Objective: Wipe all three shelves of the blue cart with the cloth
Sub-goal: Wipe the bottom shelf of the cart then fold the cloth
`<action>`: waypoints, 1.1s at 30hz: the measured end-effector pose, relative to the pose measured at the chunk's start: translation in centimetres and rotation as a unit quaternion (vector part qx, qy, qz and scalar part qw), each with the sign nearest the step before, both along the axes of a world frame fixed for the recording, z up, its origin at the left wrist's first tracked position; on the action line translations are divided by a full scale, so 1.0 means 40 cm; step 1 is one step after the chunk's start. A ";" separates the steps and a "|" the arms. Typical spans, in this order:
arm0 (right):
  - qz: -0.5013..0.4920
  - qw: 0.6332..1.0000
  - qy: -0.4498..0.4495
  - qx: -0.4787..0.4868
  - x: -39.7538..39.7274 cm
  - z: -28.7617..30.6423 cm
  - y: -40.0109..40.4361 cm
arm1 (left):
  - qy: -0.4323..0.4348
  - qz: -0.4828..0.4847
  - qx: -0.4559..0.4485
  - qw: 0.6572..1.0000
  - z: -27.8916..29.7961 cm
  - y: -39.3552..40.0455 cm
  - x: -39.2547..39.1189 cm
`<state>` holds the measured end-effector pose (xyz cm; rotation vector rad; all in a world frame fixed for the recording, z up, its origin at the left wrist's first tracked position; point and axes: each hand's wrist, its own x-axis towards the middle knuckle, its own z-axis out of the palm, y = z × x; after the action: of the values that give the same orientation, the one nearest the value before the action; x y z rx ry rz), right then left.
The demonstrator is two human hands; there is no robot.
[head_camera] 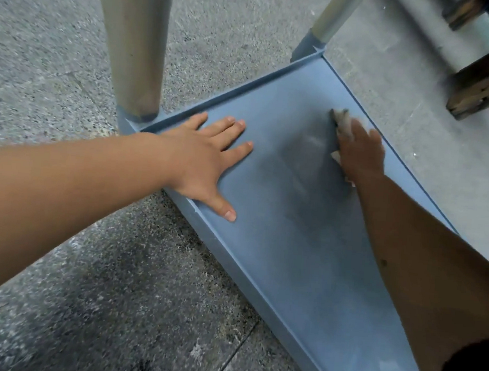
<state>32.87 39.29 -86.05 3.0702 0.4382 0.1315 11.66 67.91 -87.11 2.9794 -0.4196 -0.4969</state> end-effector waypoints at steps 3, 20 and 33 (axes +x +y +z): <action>-0.069 0.997 0.024 -0.011 0.034 0.017 0.013 | -0.007 -0.003 -0.001 1.000 -0.002 -0.003 0.002; -0.064 0.995 0.063 0.032 -0.067 0.023 0.041 | -0.001 -0.005 0.007 1.000 0.019 -0.009 -0.001; 0.178 0.977 0.053 0.107 -0.437 0.010 0.178 | 0.006 0.044 -0.111 0.993 0.037 -0.003 -0.003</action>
<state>15.41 46.42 -85.64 3.1807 1.0441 0.0239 11.53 67.78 -85.63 2.7657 -0.3161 -0.4294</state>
